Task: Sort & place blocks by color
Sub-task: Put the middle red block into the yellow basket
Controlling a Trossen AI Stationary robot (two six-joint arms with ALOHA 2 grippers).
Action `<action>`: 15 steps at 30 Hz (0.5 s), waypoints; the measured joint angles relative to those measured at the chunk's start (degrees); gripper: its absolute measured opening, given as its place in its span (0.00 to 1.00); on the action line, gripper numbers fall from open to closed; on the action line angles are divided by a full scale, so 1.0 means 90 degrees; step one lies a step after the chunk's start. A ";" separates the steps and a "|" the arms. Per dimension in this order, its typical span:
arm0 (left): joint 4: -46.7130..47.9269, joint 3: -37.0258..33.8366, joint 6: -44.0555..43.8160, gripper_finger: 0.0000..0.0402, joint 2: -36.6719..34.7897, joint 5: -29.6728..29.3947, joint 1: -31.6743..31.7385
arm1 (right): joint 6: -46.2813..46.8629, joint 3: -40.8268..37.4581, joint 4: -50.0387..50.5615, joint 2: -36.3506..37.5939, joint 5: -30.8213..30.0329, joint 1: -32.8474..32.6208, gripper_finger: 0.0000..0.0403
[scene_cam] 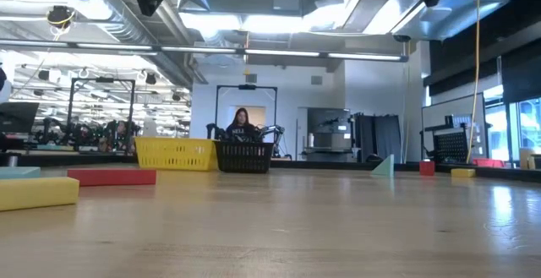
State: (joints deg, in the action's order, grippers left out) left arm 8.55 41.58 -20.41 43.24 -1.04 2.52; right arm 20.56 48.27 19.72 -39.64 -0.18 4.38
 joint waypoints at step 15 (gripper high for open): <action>0.3651 0.1507 -0.2635 0.57 0.2909 -0.0026 -0.1498 | -0.0002 0.0000 0.0000 0.0000 0.0026 0.0000 0.67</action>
State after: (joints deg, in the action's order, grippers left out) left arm 41.41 55.15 -44.13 69.42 -1.28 -10.96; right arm 20.53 48.27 19.71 -39.64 0.05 4.38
